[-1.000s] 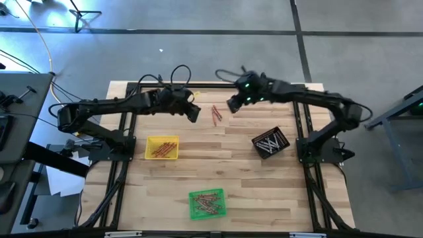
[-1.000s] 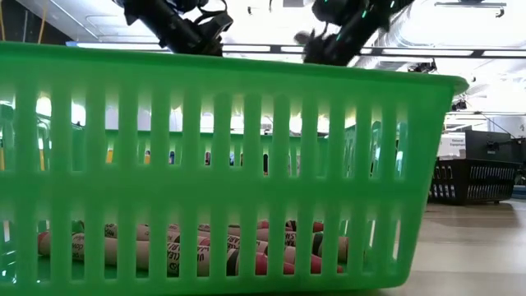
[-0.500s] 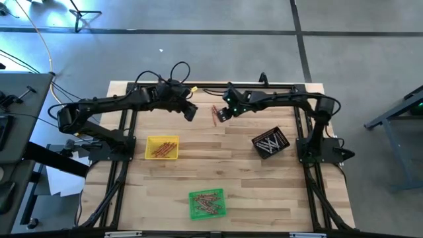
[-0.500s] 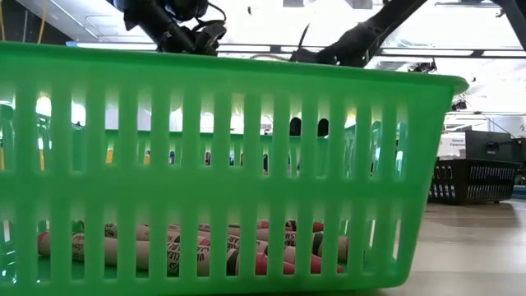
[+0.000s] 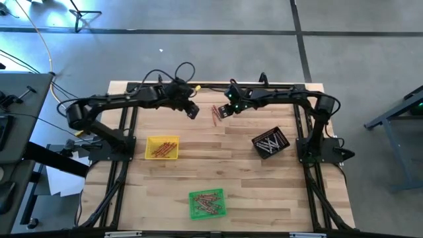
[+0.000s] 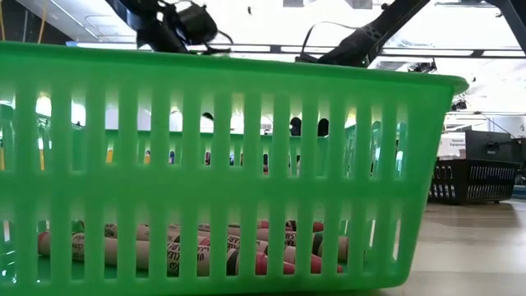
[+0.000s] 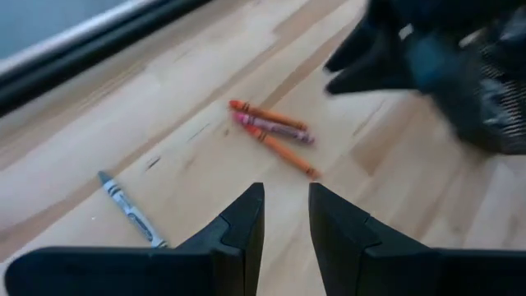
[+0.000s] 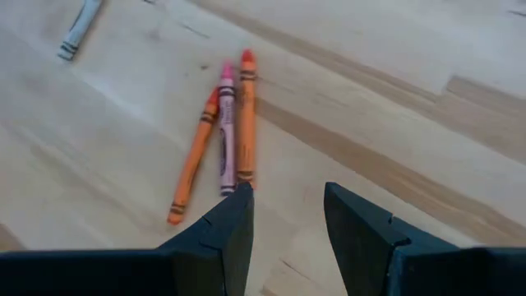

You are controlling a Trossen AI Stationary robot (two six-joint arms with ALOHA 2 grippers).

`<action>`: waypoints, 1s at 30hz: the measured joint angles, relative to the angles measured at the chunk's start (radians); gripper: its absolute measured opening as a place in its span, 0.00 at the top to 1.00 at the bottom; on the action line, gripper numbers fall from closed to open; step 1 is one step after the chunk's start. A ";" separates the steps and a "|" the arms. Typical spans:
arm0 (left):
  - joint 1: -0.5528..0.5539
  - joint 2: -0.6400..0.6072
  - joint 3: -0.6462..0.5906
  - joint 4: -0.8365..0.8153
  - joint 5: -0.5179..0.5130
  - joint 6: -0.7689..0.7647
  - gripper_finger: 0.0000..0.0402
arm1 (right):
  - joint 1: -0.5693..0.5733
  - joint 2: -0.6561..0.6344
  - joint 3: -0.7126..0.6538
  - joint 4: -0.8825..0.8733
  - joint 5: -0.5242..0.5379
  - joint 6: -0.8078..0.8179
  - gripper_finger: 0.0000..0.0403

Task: Sort crayons
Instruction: Put the gray crayon into the black bin

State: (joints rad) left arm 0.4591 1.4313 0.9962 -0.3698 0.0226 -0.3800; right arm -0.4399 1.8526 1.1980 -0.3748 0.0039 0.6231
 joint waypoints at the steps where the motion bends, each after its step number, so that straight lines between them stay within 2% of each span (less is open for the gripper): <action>1: 0.000 0.021 0.000 0.001 -0.012 0.000 0.79 | -0.006 0.000 0.000 -0.002 -0.007 -0.001 0.65; 6: 0.024 0.118 0.000 -0.040 -0.098 -0.011 0.79 | -0.025 0.000 0.000 -0.002 -0.050 -0.055 0.65; 15: 0.062 0.258 0.000 -0.052 -0.059 -0.053 0.79 | -0.057 0.000 0.000 -0.006 -0.088 -0.101 0.65; 23: 0.068 0.275 0.000 -0.051 -0.203 -0.027 0.79 | -0.065 0.000 0.000 -0.009 -0.093 -0.100 0.65; 30: 0.103 0.281 0.000 -0.043 -0.191 -0.010 0.79 | -0.065 -0.001 0.000 -0.009 -0.094 -0.100 0.65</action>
State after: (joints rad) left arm 0.5616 1.7123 0.9966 -0.4128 -0.1681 -0.3900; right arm -0.5045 1.8519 1.1976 -0.3840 -0.0900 0.5228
